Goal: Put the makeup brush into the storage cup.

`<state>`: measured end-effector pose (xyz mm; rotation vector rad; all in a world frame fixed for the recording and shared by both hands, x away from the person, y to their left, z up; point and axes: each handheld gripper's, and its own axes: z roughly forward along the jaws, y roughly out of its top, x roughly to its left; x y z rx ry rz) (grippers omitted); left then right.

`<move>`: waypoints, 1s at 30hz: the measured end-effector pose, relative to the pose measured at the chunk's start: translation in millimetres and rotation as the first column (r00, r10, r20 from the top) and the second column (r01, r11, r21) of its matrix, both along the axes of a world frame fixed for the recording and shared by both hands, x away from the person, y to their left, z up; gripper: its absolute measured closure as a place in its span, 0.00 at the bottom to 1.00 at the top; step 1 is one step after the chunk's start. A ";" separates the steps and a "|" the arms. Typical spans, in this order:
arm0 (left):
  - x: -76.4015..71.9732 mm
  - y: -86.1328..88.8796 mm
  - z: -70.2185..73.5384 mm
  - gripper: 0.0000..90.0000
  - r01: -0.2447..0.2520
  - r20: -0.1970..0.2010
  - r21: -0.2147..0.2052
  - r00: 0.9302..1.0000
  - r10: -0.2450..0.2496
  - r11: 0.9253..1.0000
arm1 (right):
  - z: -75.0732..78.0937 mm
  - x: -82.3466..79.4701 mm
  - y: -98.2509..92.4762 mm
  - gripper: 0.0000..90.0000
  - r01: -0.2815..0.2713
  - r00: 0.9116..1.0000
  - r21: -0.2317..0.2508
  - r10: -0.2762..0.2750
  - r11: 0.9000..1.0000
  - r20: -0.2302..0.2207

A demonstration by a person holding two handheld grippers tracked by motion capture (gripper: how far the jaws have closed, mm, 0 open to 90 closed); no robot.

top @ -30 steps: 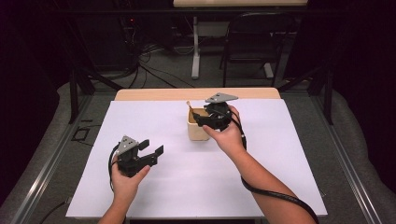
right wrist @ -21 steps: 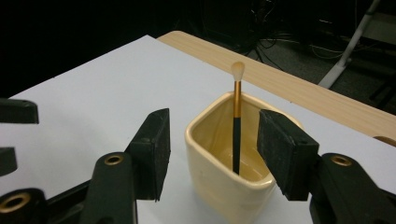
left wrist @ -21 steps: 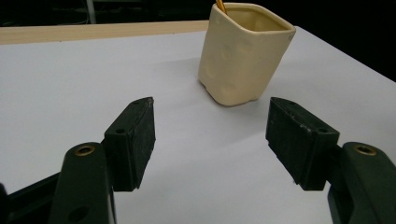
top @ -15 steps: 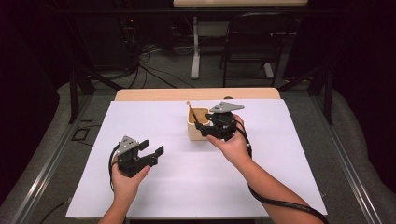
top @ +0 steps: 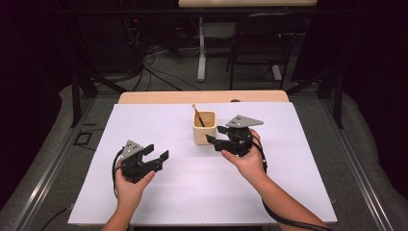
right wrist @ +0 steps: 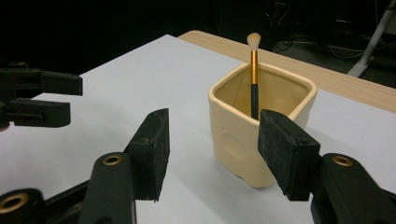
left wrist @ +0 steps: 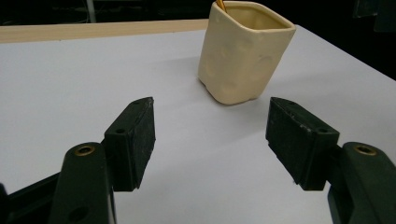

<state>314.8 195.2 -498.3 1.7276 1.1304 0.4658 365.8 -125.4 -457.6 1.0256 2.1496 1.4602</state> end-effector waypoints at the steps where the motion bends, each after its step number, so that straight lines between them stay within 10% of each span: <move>1: 0.2 -0.1 -0.1 0.37 0.000 0.001 0.000 1.000 0.000 1.000 | -1.3 -1.7 -0.6 0.49 -0.001 1.000 0.003 0.001 1.000 0.003; 30: 0.1 1.1 -0.5 0.37 -0.004 0.001 -0.007 1.000 0.004 1.000 | -41.9 -40.8 -8.4 0.49 -0.024 0.999 -0.016 0.023 1.000 -0.029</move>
